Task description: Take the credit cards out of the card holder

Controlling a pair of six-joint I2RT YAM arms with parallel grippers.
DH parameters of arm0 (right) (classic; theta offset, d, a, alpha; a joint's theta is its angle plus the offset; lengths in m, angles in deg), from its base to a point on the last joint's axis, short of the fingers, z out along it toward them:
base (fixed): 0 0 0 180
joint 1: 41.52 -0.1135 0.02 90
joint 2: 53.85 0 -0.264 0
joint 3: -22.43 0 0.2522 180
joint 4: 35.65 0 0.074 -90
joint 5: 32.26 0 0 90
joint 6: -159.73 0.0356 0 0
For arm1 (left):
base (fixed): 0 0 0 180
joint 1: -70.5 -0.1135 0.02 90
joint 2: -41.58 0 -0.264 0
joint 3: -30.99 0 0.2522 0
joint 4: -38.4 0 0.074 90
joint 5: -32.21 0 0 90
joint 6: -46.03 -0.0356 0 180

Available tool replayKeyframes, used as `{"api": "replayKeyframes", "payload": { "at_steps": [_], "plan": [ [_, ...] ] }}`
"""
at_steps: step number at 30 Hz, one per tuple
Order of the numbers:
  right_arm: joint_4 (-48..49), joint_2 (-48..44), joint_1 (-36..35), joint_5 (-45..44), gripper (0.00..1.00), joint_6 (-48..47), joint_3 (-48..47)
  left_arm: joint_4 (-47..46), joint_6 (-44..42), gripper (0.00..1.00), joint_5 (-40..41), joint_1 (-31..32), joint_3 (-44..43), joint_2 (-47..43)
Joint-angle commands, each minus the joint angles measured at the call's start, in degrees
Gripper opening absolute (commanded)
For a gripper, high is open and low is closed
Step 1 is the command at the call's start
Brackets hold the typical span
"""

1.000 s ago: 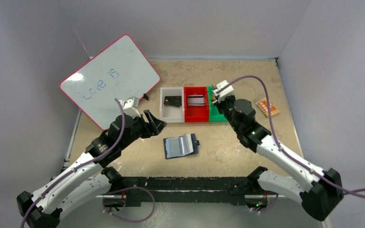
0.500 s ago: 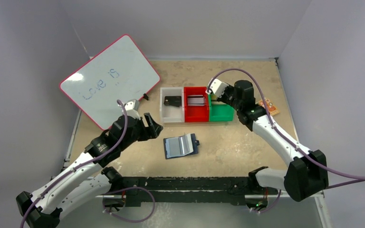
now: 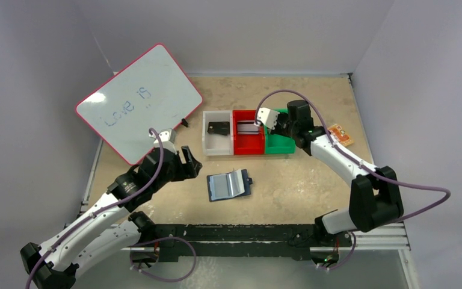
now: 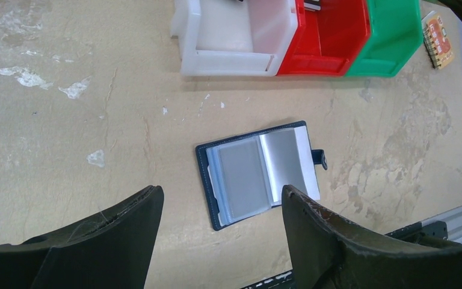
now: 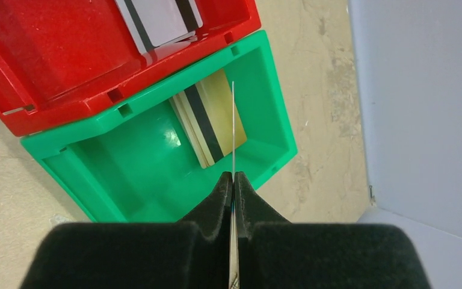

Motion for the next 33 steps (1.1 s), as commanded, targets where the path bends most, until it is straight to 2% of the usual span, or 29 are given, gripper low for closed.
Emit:
{"api": "replayKeyframes", "payload": {
  "at_steps": [1,20,33],
  "plan": [
    [1.0,1.8,0.7,1.5,0.00,-2.8,-3.7,0.0,-1.2,0.72,1.3,0.1,-2.6,-0.6],
    [6.6,15.9,1.7,-3.8,0.01,-5.7,-8.3,3.3,-2.4,0.72,3.4,0.2,-3.5,-3.0],
    [7.7,18.3,2.5,-2.6,0.09,-7.7,-9.4,3.1,-2.4,0.72,4.0,0.1,-2.9,-4.0]
  ]
}}
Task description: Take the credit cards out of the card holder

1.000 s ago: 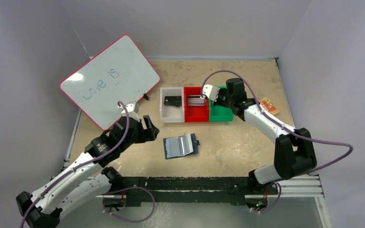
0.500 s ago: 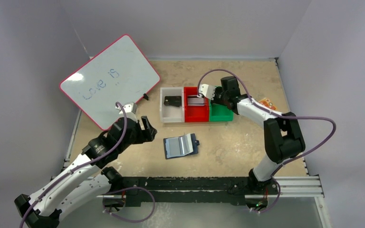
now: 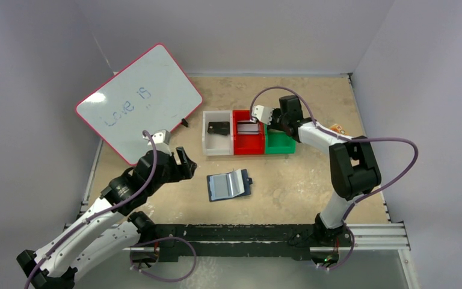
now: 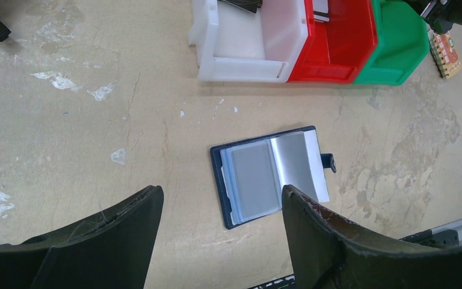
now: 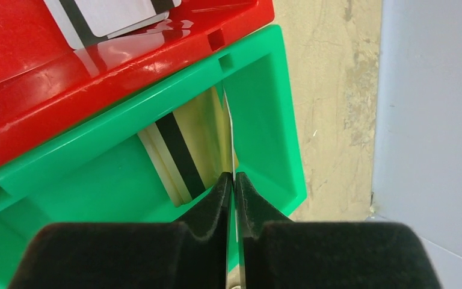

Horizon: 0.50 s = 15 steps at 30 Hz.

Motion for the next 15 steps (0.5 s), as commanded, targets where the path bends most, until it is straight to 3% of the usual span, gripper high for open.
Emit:
{"api": "replayKeyframes", "payload": {
  "at_steps": [1,13,15],
  "plan": [
    [2.5,-0.2,0.3,0.5,0.10,-1.9,-2.3,-1.0,-1.4,0.72,1.0,0.2,-2.1,-0.5],
    [1.9,1.2,0.3,1.4,0.12,-3.0,-2.3,-1.2,-1.4,0.71,0.1,0.2,-1.9,0.2],
    [1.5,0.8,0.3,1.7,0.18,-3.0,-1.9,-1.3,-1.5,0.71,0.1,0.2,-1.9,0.4]
  ]
}}
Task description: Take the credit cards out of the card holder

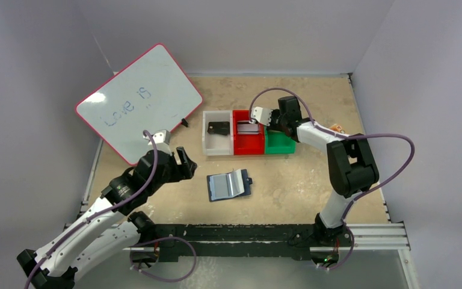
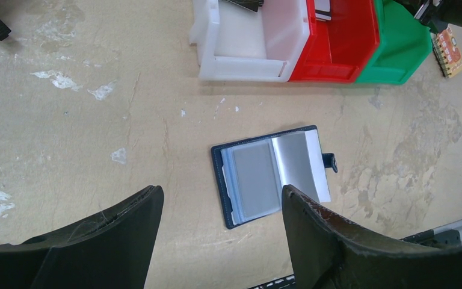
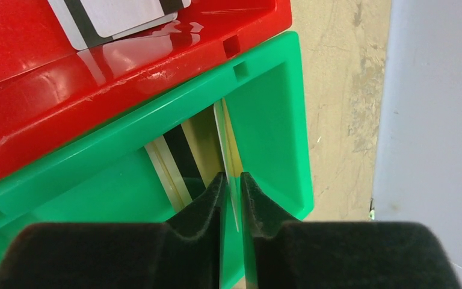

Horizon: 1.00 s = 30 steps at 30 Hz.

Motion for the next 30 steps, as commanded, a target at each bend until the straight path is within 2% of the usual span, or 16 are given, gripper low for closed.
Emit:
{"api": "replayKeyframes", "payload": {
  "at_steps": [1,6,9,22,25,27,30],
  "plan": [
    [0.4,-0.9,0.3,1.6,0.19,-1.5,-1.4,-1.3,-1.4,0.71,-0.1,0.2,-1.8,0.2],
    [-0.8,-2.2,0.4,2.3,0.20,-1.0,-0.6,-1.5,-1.6,0.71,-0.8,0.2,-1.8,1.2],
    [-2.2,-3.2,0.4,2.9,0.28,-0.7,-0.5,-1.6,-1.7,0.71,-1.5,0.2,-1.8,1.4],
    [-5.4,-7.6,0.9,6.0,0.29,2.7,0.1,-1.7,0.1,0.71,-2.3,0.2,-1.2,2.8],
    [-3.9,-10.8,1.0,6.0,0.30,8.1,-0.4,-2.1,1.2,0.71,-2.3,0.2,-0.7,3.1],
    [-1.6,-14.6,0.9,6.1,0.34,13.6,-0.3,-1.9,2.2,0.71,-1.9,0.2,-0.3,3.7],
    [4.0,-21.6,0.9,8.3,0.45,33.3,-0.3,-1.1,4.8,0.71,-0.1,0.2,0.5,4.8]
  ]
}}
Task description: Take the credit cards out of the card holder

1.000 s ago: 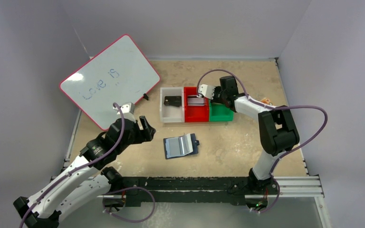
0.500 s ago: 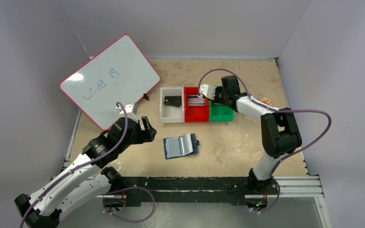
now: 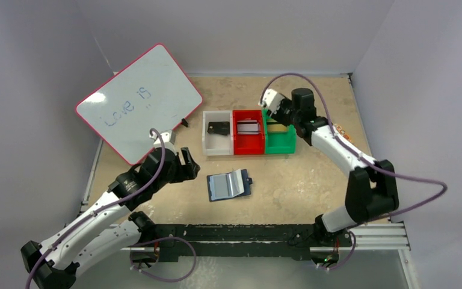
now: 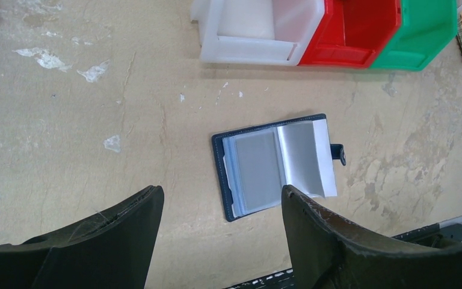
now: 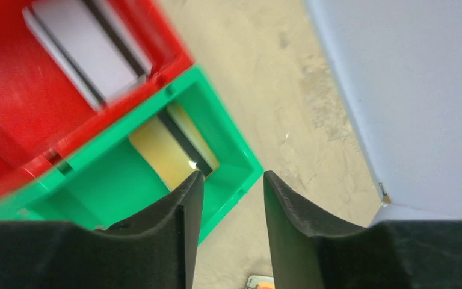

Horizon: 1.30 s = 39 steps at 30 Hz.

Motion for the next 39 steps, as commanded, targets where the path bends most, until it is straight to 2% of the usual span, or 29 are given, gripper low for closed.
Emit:
{"api": "replayKeyframes", "payload": {
  "at_steps": [1,2,5,6,10,14,16,20,23,27,34,39],
  "plan": [
    [9.5,-12.0,0.2,3.8,0.48,30.2,-0.5,-0.8,4.0,0.71,2.4,0.2,0.7,1.2],
    [9.5,-14.0,0.2,4.3,0.50,39.8,-0.3,-0.6,5.0,0.71,3.2,0.2,0.9,1.6],
    [5.9,-18.6,0.3,9.2,0.66,63.9,1.4,0.0,7.7,0.71,4.9,0.2,1.4,2.3],
    [4.2,-19.6,0.2,11.6,0.66,70.0,2.2,0.3,8.6,0.71,5.5,0.2,1.5,2.4],
    [-1.0,-22.1,0.2,19.6,0.78,82.3,7.7,1.2,11.2,0.71,7.9,0.2,1.5,1.1],
    [12.8,-26.9,-2.7,22.6,0.73,95.9,20.3,3.6,12.6,0.71,12.2,0.2,1.0,-0.9],
    [12.2,-28.0,-8.4,16.7,0.71,97.8,22.5,6.4,13.1,0.71,16.1,0.2,-0.3,-1.5],
    [0.8,-27.4,-23.7,-2.7,0.67,97.8,17.3,11.0,14.6,0.71,22.5,0.2,-3.0,-2.2],
    [-3.2,-24.4,-31.0,-10.4,0.63,97.8,14.0,12.2,16.3,0.71,24.9,0.2,-3.5,-3.3],
    [-7.6,-15.1,-39.1,-17.4,0.63,96.3,8.6,13.4,18.2,0.71,25.8,0.2,-3.5,-4.6],
    [-17.0,0.2,-46.3,-27.8,0.62,95.5,-3.9,14.3,19.0,0.70,26.2,0.2,-3.7,-5.6],
    [-22.4,7.9,-48.1,-30.4,0.66,97.5,-7.9,14.1,18.4,0.70,25.9,0.2,-3.9,-5.1]
  ]
}}
